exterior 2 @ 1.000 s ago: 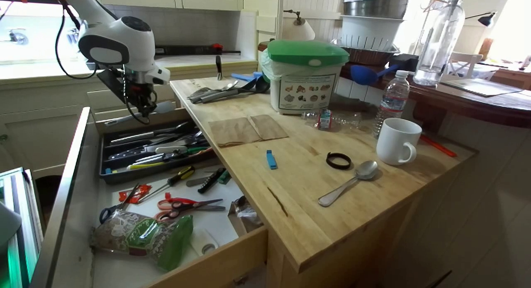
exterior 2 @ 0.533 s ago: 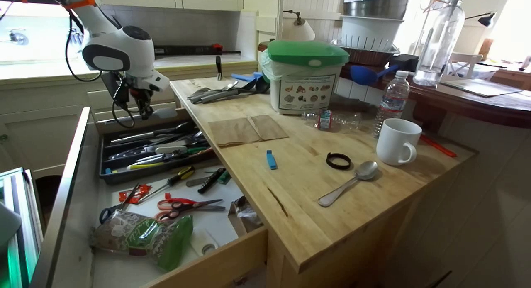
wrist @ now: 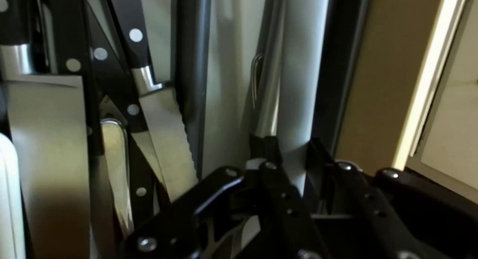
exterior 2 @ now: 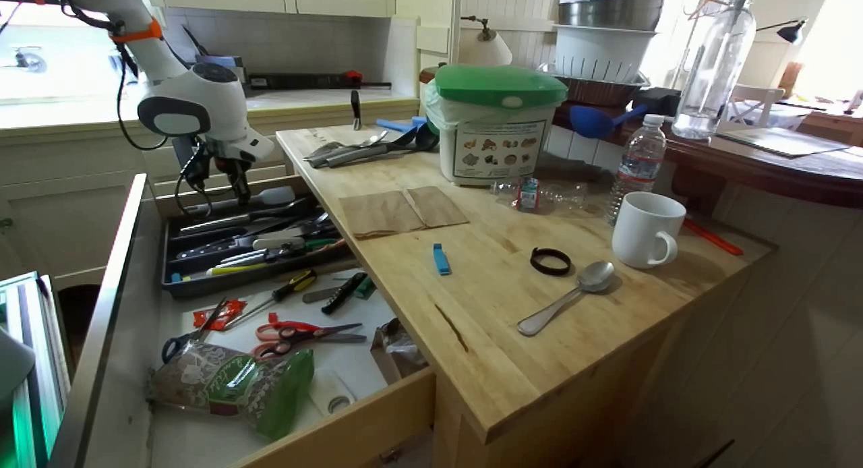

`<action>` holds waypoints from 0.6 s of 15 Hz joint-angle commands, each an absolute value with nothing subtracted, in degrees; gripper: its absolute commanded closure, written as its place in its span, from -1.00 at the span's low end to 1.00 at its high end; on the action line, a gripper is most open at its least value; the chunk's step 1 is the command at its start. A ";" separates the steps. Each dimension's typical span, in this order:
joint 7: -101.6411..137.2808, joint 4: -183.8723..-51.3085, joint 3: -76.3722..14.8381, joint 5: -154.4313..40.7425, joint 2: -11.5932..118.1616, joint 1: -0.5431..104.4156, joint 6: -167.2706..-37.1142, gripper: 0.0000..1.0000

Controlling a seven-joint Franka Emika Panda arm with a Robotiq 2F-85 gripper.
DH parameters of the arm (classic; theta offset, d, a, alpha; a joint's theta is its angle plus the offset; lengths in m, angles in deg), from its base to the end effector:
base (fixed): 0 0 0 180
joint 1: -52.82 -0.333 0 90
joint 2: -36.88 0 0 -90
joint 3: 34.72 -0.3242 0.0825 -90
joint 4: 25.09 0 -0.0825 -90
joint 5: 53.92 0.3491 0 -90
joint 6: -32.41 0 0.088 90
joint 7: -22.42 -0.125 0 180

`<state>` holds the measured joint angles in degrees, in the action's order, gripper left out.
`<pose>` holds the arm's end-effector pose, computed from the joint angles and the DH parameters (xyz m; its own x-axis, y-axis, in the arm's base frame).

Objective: Move the black and grey ladle in the drawer to the left, pick up the plastic grey spatula from the table and put it in the drawer

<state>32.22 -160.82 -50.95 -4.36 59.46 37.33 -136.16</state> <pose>0.4445 0.2249 0.1943 0.9875 -0.1522 0.0413 -0.1276 -0.9252 -0.3574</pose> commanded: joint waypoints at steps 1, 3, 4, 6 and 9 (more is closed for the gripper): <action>27.99 -157.67 -47.90 -7.41 64.13 33.83 -139.16 0.88; 24.00 -156.34 -48.50 -13.27 65.79 35.02 -140.20 0.88; 21.95 -155.81 -47.89 -16.08 66.32 34.57 -140.48 0.88; 17.95 -154.19 -46.66 -21.51 67.58 33.90 -139.66 0.88; 13.18 -152.81 -46.43 -27.92 68.60 34.19 -138.41 -0.08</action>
<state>18.61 -154.92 -47.48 -22.23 66.79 35.10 -139.16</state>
